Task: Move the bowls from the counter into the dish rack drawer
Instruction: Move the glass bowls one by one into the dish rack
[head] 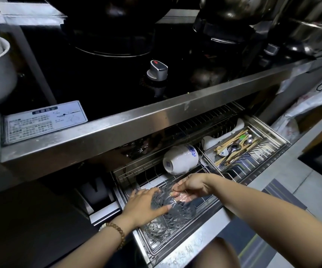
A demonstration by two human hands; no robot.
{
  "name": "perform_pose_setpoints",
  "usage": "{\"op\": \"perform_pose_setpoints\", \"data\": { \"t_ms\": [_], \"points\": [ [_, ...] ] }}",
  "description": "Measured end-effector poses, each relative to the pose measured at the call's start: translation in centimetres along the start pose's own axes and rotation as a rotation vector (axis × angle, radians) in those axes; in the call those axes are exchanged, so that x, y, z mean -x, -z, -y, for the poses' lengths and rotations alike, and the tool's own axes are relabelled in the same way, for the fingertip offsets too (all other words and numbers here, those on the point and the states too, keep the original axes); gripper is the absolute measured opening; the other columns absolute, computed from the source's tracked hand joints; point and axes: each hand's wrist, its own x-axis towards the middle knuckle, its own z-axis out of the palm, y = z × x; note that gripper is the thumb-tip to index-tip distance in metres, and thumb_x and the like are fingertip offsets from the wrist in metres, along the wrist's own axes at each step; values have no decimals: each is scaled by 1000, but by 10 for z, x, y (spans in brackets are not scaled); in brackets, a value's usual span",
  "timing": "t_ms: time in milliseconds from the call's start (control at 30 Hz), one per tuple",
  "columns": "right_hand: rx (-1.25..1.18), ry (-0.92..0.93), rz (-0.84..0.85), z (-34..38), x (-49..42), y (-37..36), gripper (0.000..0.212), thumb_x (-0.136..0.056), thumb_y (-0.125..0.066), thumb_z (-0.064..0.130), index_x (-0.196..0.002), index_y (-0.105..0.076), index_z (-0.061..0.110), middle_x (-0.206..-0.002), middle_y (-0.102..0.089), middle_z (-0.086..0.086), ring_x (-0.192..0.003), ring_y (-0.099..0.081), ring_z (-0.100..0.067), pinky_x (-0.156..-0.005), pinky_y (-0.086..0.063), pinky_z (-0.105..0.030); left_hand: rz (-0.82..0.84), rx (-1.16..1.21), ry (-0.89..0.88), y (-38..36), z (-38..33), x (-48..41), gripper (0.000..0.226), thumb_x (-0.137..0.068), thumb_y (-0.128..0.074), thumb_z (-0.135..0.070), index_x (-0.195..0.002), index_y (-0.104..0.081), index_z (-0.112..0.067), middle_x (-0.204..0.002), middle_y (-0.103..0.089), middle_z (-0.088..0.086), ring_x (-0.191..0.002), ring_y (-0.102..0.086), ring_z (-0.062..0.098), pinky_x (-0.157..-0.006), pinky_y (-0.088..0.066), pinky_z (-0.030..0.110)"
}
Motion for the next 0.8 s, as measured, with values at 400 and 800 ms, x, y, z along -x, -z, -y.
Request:
{"op": "perform_pose_setpoints", "data": {
  "t_ms": [400, 800],
  "points": [
    [265, 55, -109, 4, 27, -7, 9, -92, -54, 13, -89, -58, 6, -72, -66, -5, -56, -62, -12, -53, -55, -25, -17, 187, 41, 3, -1, 1, 85, -74, -41, -77, -143, -29, -29, -149, -38, -1, -134, -38, 20, -114, -30, 41],
    [132, 750, -513, 30, 174, -36, 30, -90, -59, 16, -119, -59, 11, -95, -63, 1, -95, -57, -13, -74, -46, -22, -247, 367, -201, 72, -40, 57, 42, -87, -60, -36, -126, -50, -23, -123, -58, -4, -117, -54, 8, -106, -40, 29]
  ]
}}
